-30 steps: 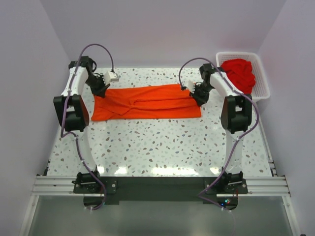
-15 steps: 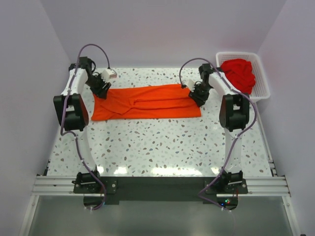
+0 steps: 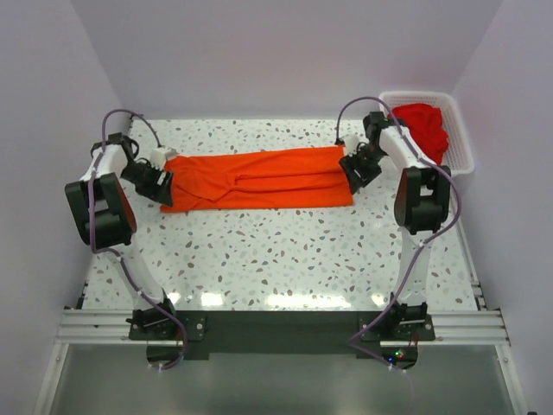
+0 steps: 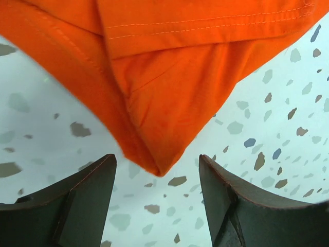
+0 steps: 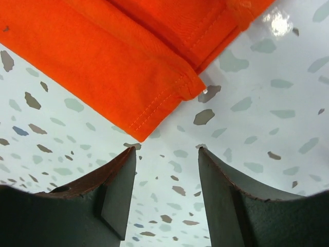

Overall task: Fold and stack the t-shirts
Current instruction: Fold the tshirt

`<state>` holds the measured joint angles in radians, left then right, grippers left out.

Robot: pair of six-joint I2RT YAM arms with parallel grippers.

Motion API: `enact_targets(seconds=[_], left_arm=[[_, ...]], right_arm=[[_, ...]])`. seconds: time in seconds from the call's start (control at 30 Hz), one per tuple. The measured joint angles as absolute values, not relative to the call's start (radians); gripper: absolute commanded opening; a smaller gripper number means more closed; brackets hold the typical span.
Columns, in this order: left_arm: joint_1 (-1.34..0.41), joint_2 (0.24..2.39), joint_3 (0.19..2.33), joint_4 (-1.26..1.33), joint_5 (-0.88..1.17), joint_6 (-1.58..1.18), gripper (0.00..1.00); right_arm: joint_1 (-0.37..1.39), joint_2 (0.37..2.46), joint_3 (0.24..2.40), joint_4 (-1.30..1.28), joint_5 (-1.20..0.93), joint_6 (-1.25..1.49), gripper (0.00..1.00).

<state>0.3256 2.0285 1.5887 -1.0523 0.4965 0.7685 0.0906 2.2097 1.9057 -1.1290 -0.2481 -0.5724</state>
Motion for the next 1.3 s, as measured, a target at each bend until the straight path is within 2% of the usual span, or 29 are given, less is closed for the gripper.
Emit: enact_targets(seconds=[0.37,0.47,0.53,0.57,0.6,0.67,0.7,0.77,0.83,1.03,1.3], left_arm=[[0.314,2.028,1.54,-0.993,0.498,0.724,0.7],[0.314,2.028,1.54,-0.986,0.498,0.717,0.68],[0.314,2.028,1.54,-0.985,0.498,0.716,0.66],[0.314,2.029,1.54,-0.984,0.498,0.716,0.6],[0.314,2.029,1.54,-0.984,0.498,0.714,0.55],[0.314,2.031,1.54,-0.984,0.499,0.714,0.4],[0.314,2.032,1.54,-0.985,0.498,0.711,0.38],[0.315,2.038,1.54,-0.986,0.499,0.714,0.34],[0.315,2.049,1.54,-0.989,0.499,0.714,0.31],[0.321,2.076,1.541,-1.008,0.5,0.714,0.0],[0.327,2.057,1.524,-1.052,0.493,0.717,0.0]], right_arm=[[0.064,2.248,1.884,-1.126,-0.283,-0.417,0.54],[0.065,2.257,1.861,-1.124,-0.297,-0.399,0.5],[0.065,2.262,1.848,-1.125,-0.307,-0.389,0.42],[0.065,2.265,1.845,-1.124,-0.308,-0.385,0.39],[0.065,2.269,1.843,-1.124,-0.309,-0.383,0.27],[0.065,2.271,1.835,-1.119,-0.308,-0.382,0.16],[0.065,2.271,1.831,-1.117,-0.307,-0.382,0.08],[0.065,2.272,1.828,-1.115,-0.304,-0.385,0.0],[0.065,2.276,1.828,-1.112,-0.3,-0.386,0.0],[0.063,2.28,1.829,-1.113,-0.287,-0.392,0.0],[0.053,2.255,1.798,-1.106,-0.218,-0.433,0.0]])
